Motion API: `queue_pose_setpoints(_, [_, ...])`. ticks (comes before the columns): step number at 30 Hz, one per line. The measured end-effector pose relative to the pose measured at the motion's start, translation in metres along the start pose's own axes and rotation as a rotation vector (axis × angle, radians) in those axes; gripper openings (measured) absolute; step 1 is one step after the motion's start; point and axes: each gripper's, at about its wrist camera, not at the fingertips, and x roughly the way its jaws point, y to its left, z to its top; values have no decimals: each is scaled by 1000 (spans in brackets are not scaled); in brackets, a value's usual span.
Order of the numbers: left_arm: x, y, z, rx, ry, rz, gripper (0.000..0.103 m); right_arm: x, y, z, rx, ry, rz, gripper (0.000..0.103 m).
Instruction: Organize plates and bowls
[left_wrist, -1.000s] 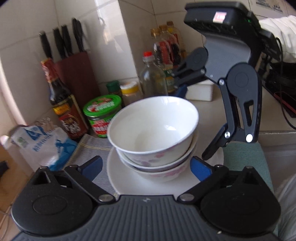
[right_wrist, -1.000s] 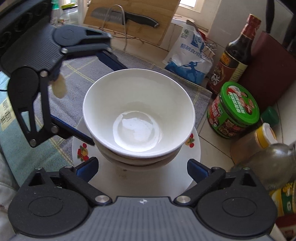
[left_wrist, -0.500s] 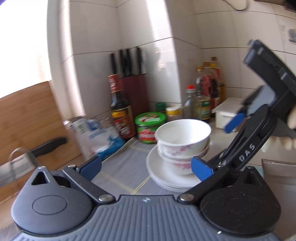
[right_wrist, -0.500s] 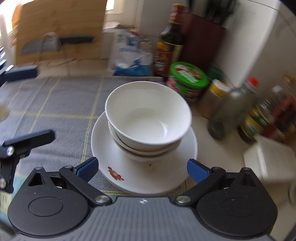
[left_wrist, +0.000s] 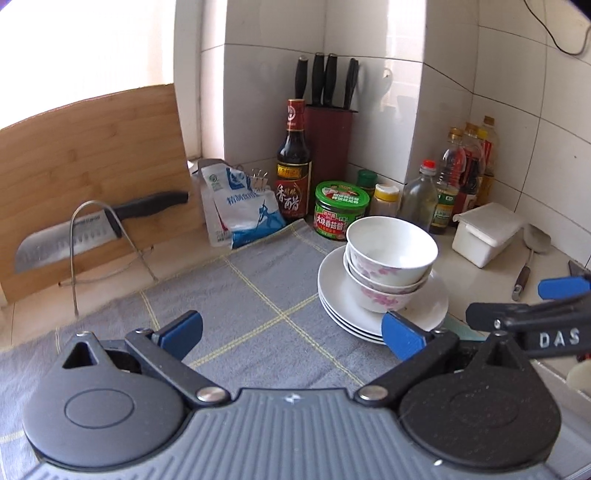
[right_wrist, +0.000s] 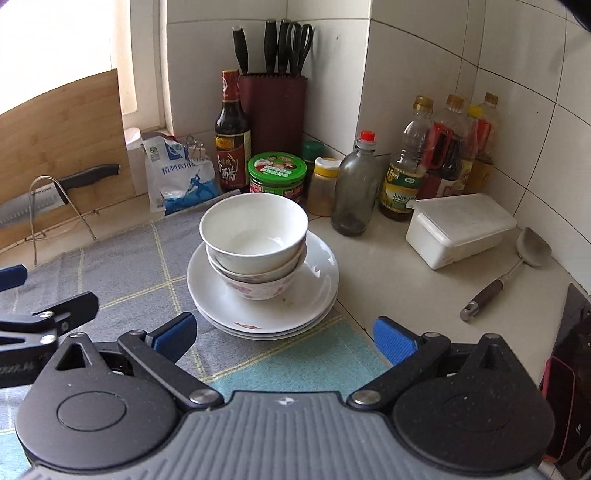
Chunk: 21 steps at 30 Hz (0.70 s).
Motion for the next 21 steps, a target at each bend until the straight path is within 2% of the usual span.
queue_pose_setpoints(9, [-13, -3, 8, -15, -26, 57, 102, -16, 3, 7, -1, -60, 7, 103])
queue_pose_setpoints(21, [-9, -3, 13, -29, -14, 89, 102, -9, 4, 13, -14, -56, 18, 103])
